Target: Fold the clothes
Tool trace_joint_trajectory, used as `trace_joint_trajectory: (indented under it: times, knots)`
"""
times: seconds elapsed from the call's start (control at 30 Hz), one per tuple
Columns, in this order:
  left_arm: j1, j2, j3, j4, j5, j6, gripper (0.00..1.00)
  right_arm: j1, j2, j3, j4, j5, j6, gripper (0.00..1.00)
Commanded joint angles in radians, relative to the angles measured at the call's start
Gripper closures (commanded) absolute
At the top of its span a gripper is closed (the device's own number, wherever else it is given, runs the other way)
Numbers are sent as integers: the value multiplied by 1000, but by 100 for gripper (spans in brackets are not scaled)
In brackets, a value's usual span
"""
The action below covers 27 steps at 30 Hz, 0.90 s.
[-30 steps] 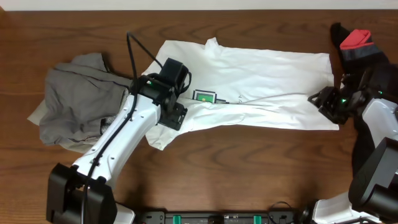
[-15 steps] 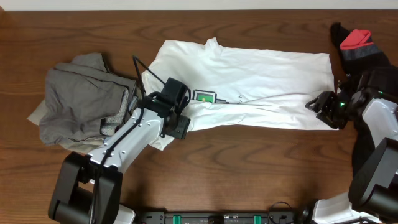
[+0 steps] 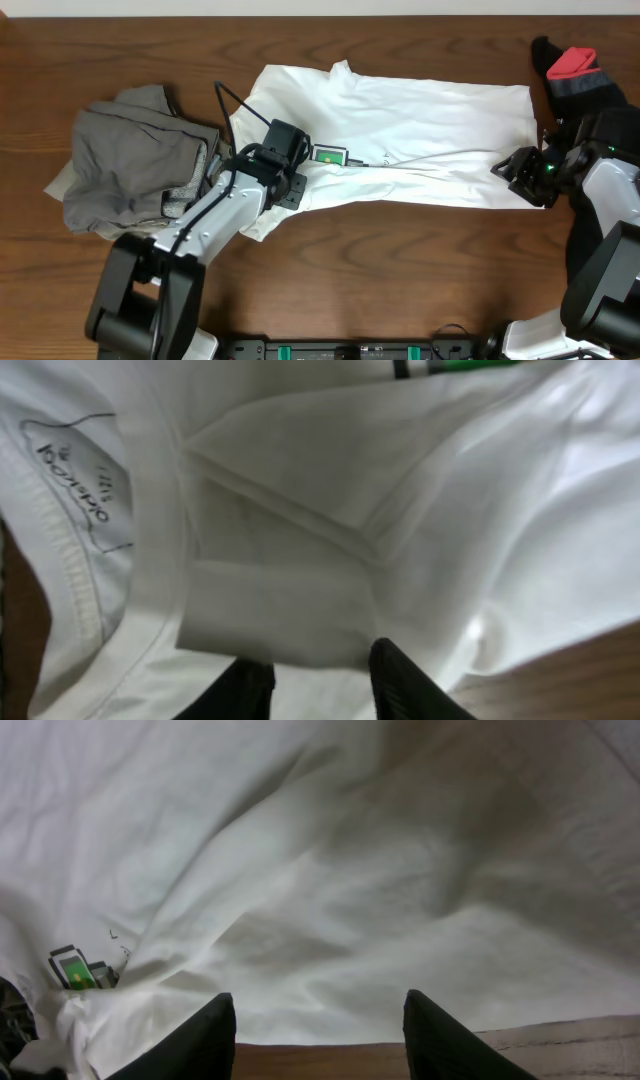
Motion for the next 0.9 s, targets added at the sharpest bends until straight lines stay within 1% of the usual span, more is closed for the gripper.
trace_joint_trajectory:
  times: [0.0,0.03,0.07,0.1,0.27,0.43,0.57,0.67,0.87]
  knots:
    - [5,28,-2,13,-59,11,74,8,6,13,-2,-10,-19,48]
    - [5,28,1,13,-73,13,78,8,6,13,-3,-10,-19,48]
    - [5,27,7,9,-89,20,87,8,6,13,-4,-10,-19,48]
    - [5,23,18,-4,-102,32,94,8,6,13,-5,-10,-19,48]
    - [5,-20,130,-123,-190,65,94,8,6,13,-5,-10,-19,48]
    - [6,-38,241,-196,-198,181,94,8,6,13,-5,-10,-19,48]
    - [13,-38,254,-168,-252,212,94,8,6,13,-6,-10,-19,48]
    - [34,-36,254,-138,-253,280,94,8,6,13,-6,-10,-19,48]
    - [94,-34,254,-61,-252,357,94,8,6,13,-5,-10,-19,48]
